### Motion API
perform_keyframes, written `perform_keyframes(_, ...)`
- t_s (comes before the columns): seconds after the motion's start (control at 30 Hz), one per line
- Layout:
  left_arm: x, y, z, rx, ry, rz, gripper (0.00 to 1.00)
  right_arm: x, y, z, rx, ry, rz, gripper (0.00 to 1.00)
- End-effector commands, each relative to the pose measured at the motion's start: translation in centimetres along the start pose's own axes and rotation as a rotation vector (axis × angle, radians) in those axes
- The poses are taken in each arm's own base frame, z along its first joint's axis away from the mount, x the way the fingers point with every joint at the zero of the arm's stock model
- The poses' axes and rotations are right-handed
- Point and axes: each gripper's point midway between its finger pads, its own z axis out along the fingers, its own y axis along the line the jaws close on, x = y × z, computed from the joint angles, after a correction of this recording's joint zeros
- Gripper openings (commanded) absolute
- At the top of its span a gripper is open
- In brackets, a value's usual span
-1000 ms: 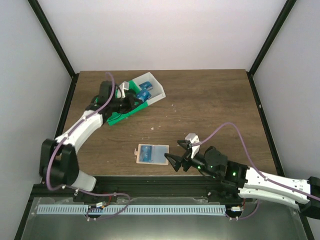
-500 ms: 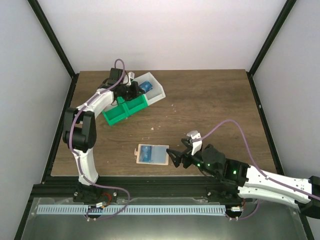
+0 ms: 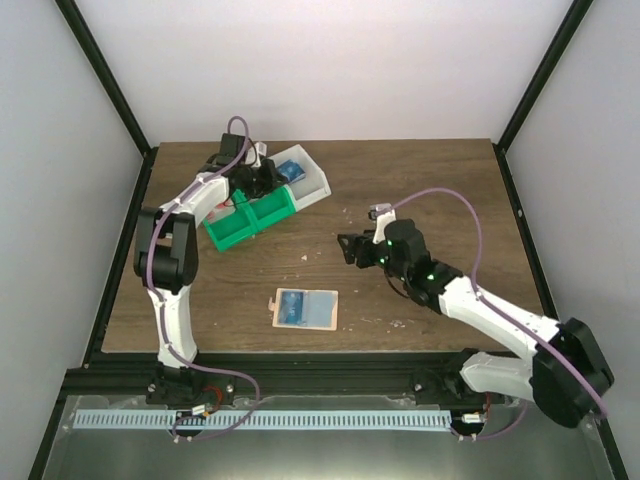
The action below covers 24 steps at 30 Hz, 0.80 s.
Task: Take the credit cards out of the card holder
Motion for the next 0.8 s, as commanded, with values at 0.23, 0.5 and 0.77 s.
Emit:
perform_keyframes(0.23, -3.2, 3.6, 2.8, -0.007, -0.012, -0.101, 0.0, -2.3, 3.1, -0.1, -0.152, -0.032, 0.03, 0.8)
perform_keyframes(0.5, -4.8, 3.3, 4.0, 0.017, -0.02, -0.11, 0.0, -2.5, 2.9, -0.8, -0.136, -0.04, 0.021, 0.81)
perform_keyframes(0.77, -5.2, 3.6, 4.7, 0.009, -0.018, -0.121, 0.04, -2.7, 2.7, -1.1, -0.132, -0.056, 0.016, 0.83)
